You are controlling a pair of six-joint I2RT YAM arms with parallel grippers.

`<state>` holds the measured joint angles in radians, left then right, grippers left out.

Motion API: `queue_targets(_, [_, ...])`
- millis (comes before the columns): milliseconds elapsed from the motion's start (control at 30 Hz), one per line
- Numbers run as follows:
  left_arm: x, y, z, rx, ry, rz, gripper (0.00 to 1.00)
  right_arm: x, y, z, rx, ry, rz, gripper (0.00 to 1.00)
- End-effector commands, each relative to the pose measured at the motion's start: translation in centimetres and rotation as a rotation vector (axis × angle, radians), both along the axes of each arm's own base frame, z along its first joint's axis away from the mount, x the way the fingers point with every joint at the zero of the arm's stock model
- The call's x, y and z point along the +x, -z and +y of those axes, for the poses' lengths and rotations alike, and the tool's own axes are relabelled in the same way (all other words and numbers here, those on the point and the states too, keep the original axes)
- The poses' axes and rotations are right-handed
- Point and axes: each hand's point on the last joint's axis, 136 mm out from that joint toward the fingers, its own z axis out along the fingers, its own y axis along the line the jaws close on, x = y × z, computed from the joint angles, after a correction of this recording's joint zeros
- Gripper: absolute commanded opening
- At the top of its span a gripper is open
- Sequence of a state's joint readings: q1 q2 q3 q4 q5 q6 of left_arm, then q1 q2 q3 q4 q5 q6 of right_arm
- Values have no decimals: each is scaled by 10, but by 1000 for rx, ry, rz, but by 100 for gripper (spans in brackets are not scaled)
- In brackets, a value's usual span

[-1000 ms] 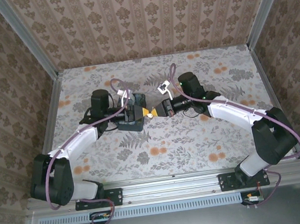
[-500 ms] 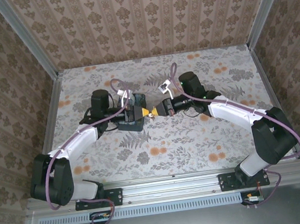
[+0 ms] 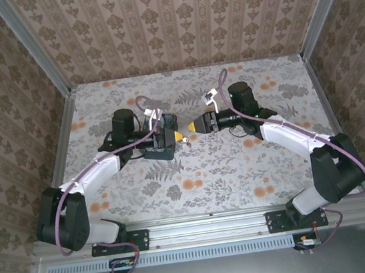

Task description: Unlock the padlock with the key

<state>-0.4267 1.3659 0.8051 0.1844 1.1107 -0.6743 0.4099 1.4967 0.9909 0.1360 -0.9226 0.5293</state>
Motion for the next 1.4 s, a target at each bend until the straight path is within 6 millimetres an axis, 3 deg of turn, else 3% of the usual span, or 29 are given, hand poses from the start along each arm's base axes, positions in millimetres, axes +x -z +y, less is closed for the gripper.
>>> queue_targets(0, [5,-18,-1,-45,-17,-45,0,3,-13,11,69,-35,-8,57])
queue_targets(433, [23,-26,5,-82,-74,-48,0,-9,-10,25,101,-70,22,51])
queue_targets(867, [25,-30,8,-96,-87,-51,0,-10,-10,30,122,-81,26,41])
queue_targets(1200, [25,-29,9,-100,-92,-49,0,-14,-11,32,135,-93,24,28])
queue_targets(1367, [25,-29,9,-103,-95,-49,0,-18,-9,33,138,-103,23,28])
